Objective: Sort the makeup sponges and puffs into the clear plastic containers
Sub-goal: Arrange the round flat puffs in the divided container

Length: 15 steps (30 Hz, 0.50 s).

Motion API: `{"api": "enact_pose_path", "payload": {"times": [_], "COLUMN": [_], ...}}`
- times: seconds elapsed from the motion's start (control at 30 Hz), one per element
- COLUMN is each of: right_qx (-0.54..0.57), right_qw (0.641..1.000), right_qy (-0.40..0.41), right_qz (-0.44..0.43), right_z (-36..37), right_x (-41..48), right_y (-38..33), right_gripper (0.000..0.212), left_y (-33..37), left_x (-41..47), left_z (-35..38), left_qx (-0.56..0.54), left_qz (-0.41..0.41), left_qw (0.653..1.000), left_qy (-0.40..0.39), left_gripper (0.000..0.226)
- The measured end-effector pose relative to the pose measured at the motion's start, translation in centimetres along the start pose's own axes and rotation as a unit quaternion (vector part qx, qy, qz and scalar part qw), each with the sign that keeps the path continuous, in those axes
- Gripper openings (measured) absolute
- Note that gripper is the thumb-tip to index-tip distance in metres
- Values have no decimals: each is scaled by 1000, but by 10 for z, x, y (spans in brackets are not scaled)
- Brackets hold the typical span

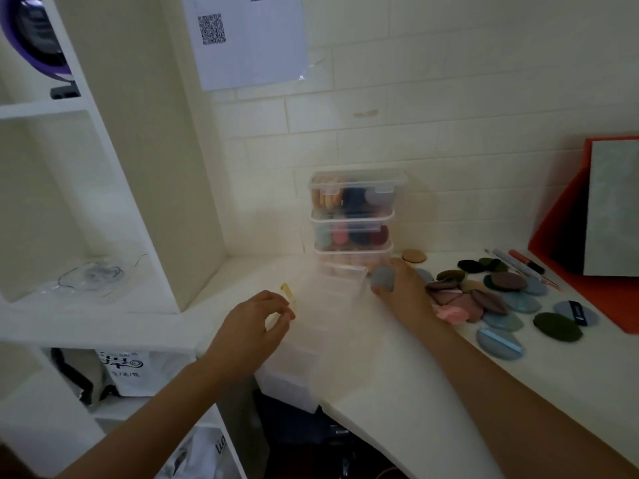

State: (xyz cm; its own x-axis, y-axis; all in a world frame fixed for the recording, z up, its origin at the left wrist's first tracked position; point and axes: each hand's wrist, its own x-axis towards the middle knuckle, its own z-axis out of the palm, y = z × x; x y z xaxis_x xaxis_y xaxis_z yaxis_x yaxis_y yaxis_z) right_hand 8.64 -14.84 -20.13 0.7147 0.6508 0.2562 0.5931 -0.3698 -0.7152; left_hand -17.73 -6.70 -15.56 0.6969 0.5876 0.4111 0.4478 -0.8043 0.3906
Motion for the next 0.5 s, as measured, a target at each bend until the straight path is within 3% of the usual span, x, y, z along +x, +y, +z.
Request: {"api": "enact_pose_path", "payload": {"times": [0.17, 0.23, 0.3, 0.43, 0.5], "right_qx": [58, 88, 38, 12, 41], "right_qw": [997, 995, 999, 996, 993], "right_qy": [-9, -3, 12, 75, 33], "right_qz": [43, 42, 20, -53, -103], "right_z": [6, 4, -5, -41, -62], "right_x": [15, 17, 18, 16, 8], "right_y": [2, 2, -2, -25, -47], "right_gripper": [50, 31, 16, 23, 30], "left_y": [5, 8, 13, 25, 31], "left_x": [5, 8, 10, 11, 11], "left_z": [5, 7, 10, 16, 20], "left_qx": [-5, -5, -5, -23, -46], "left_qz": [-10, -11, -12, -20, -24], "left_qw": [1000, 1000, 1000, 999, 998], "left_qy": [11, 15, 16, 27, 39], "left_gripper": [19, 19, 20, 19, 17]}}
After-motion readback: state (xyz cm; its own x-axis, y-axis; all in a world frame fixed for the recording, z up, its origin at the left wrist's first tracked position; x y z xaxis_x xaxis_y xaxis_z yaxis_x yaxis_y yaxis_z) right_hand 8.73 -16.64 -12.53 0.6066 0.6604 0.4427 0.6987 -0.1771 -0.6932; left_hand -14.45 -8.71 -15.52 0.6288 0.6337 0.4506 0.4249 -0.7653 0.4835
